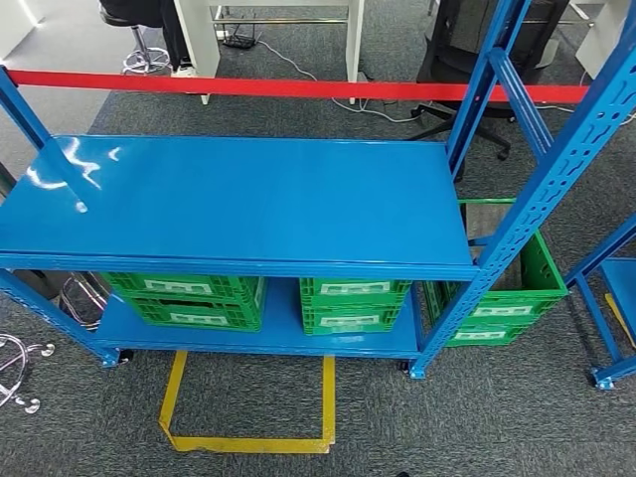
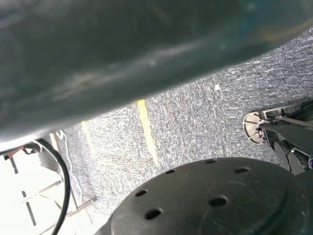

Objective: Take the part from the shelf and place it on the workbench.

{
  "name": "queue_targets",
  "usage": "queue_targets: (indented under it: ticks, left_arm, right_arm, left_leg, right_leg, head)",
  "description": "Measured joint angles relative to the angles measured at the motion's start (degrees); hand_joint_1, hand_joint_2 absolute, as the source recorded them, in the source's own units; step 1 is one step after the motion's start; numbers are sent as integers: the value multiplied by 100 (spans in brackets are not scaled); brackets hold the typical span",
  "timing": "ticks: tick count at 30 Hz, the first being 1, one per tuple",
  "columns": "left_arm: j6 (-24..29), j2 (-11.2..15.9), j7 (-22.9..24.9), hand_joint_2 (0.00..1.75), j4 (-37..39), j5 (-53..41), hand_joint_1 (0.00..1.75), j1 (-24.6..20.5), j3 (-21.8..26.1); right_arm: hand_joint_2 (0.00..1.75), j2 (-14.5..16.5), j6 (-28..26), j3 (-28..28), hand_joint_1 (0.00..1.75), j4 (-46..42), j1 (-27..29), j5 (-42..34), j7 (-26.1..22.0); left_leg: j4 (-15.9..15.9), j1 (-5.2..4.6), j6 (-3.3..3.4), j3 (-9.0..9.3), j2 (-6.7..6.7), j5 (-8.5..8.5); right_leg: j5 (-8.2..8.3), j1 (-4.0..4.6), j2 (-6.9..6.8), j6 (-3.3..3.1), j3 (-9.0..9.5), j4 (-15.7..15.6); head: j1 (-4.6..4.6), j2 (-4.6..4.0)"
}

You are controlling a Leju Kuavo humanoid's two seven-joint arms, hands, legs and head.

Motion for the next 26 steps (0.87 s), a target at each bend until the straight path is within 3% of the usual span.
queue_targets:
  ticks: [26]
  left_arm:
    - [-248, 537, -31, 0, -484, 3056, 0, 534, -2572]
  right_arm:
    - [0, -476, 192, 1589, 0, -387, 524, -3577, 20]
  left_leg:
    - [0, 2, 2, 9, 0, -7]
  right_leg:
    - [-7, 0, 0, 6, 11, 0]
  head:
    - [1, 0]
